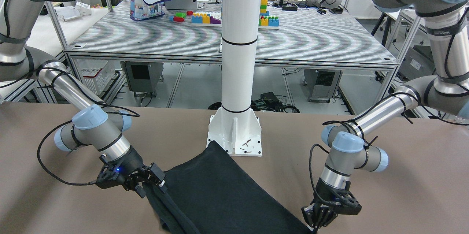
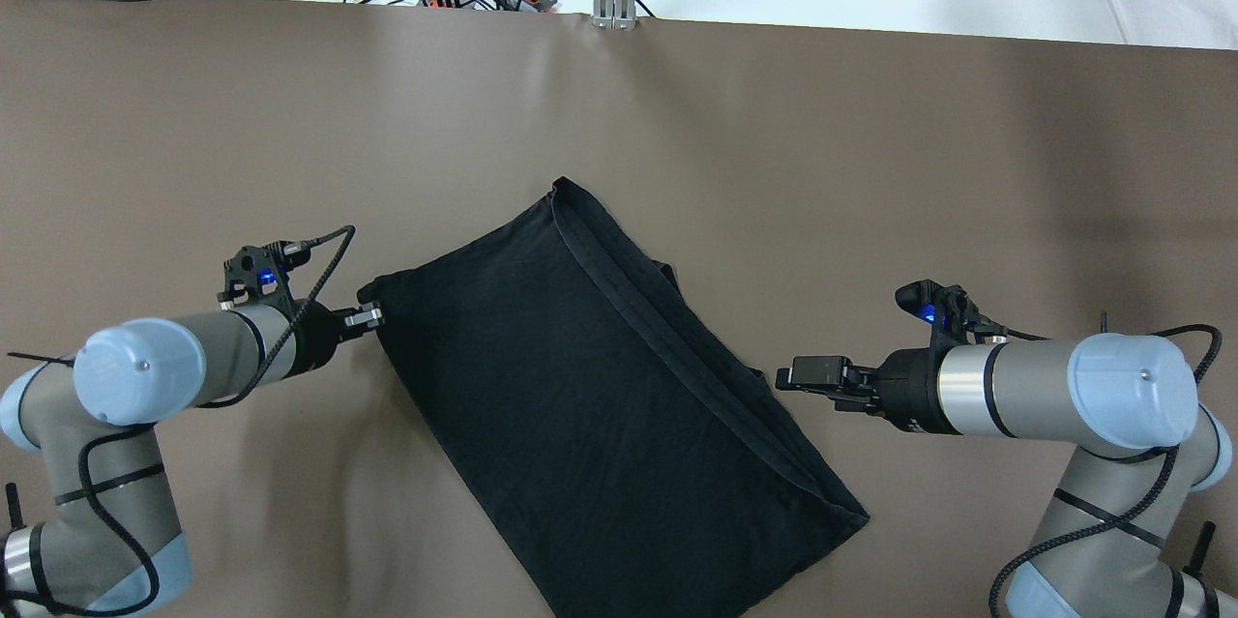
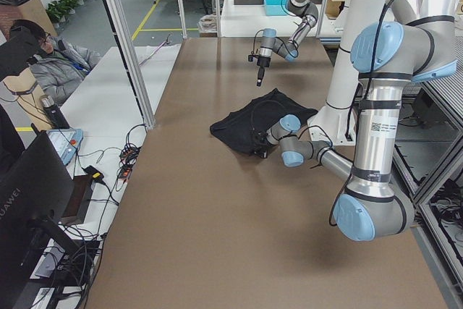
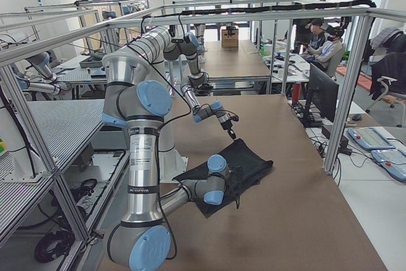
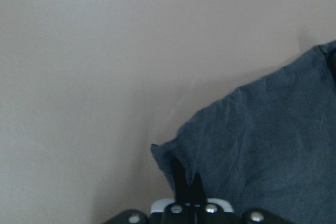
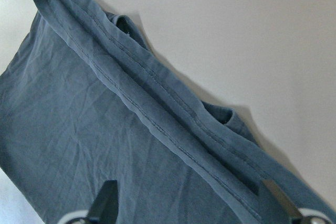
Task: Fold clothes
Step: 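Grasp the bundle edge with the left gripper and pull it farther from the robot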
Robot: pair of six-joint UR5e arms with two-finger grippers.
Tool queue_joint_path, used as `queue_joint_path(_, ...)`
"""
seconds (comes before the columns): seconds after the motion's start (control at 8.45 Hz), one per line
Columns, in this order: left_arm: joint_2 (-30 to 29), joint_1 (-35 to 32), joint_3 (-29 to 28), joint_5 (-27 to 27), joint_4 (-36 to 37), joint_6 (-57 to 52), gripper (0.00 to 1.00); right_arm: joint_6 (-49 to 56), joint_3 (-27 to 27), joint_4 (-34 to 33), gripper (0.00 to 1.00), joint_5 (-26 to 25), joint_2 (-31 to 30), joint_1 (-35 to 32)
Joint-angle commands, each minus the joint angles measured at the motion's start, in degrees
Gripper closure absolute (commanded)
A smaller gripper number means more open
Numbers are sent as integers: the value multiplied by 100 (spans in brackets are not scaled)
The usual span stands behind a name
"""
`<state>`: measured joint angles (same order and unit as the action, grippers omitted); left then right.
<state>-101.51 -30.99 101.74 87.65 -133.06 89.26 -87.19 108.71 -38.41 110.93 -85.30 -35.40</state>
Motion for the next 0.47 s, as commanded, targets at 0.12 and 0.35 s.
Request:
queue_joint_path(0.12, -1076, -872, -1134, 323, 8, -313, 100, -35, 10, 0, 6, -10, 4, 7)
queue_joint_path(0.35, -2184, -1022, -2258, 306, -1, -322, 100, -35, 10, 0, 6, -63, 4, 16)
